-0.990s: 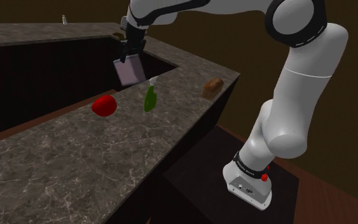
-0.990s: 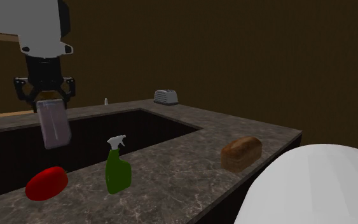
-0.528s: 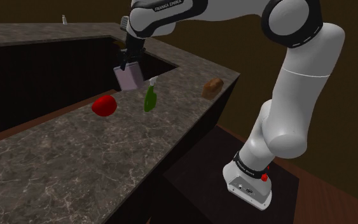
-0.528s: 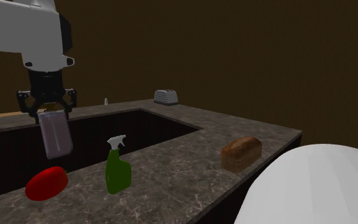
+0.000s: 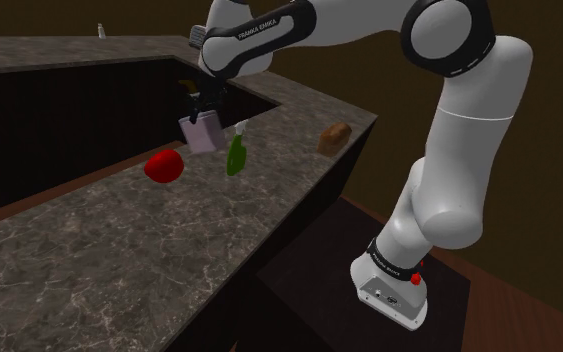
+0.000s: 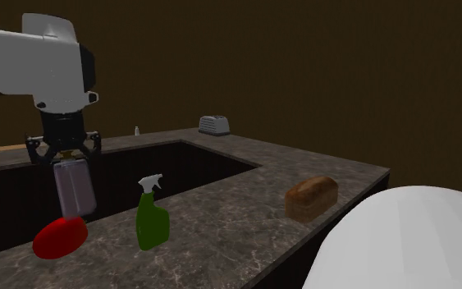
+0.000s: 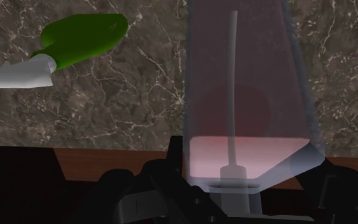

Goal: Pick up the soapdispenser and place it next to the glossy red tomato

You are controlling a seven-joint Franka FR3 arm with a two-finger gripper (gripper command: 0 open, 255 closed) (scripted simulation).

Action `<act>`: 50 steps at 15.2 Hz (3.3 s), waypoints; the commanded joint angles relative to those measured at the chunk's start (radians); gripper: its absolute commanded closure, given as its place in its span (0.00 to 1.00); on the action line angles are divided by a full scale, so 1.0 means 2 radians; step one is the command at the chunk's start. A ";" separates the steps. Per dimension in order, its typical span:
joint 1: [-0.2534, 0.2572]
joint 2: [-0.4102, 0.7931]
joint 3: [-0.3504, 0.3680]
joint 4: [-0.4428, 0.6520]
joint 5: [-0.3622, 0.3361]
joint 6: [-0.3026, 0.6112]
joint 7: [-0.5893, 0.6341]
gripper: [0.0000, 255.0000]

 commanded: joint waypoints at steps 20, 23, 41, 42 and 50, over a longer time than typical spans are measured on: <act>-0.011 0.080 0.015 -0.039 0.030 0.117 -0.021 1.00; -0.014 0.094 0.019 -0.040 0.035 0.133 -0.025 1.00; -0.026 0.154 0.035 -0.036 0.052 0.189 -0.038 1.00; -0.026 0.154 0.035 -0.036 0.052 0.189 -0.038 1.00; -0.020 0.120 0.028 -0.053 0.045 0.173 -0.033 0.00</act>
